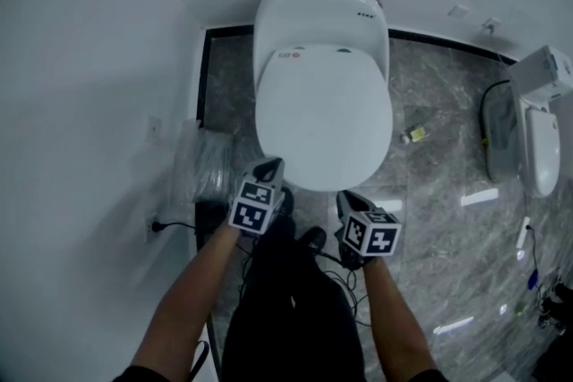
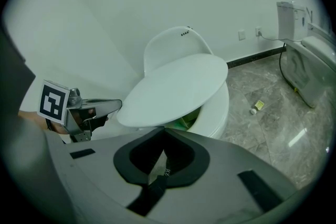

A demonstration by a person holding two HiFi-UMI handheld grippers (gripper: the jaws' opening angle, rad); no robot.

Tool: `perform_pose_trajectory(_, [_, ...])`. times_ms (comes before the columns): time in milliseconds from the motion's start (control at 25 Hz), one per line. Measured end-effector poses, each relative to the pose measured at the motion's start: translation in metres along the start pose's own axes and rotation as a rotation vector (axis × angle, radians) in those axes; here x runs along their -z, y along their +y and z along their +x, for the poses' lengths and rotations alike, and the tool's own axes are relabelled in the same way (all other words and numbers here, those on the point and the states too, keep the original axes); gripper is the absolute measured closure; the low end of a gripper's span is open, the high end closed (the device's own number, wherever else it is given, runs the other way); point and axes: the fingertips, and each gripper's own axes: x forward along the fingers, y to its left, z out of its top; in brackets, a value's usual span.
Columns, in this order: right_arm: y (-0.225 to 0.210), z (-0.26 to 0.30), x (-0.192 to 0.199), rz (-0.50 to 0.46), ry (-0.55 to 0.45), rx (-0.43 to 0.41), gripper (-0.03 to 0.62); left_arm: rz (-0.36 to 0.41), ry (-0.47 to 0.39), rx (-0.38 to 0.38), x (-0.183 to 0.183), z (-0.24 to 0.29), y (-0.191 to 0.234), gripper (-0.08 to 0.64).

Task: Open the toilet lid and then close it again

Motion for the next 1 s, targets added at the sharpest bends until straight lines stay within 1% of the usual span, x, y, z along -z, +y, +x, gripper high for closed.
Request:
perform_pose_trajectory(160, [-0.008,0.009,0.010,-0.006,0.012,0.013,0.582,-0.008,-0.009,-0.007,0.012,0.009,0.001,0.552])
perform_pose_trajectory(360, [-0.017,0.012,0.021,0.002,0.019,0.022,0.581,-0.010,0.005,-0.007,0.027,0.019,0.000,0.552])
perform_pose_trajectory(680, [-0.025,0.015,0.025,0.003,0.006,0.024,0.581,-0.012,0.037,-0.014,0.048,0.034,0.001,0.552])
perform_pose_trajectory(1000, [-0.040,0.043,0.024,-0.007,0.025,0.031,0.581,-0.018,0.047,-0.001,0.064,0.052,0.001,0.552])
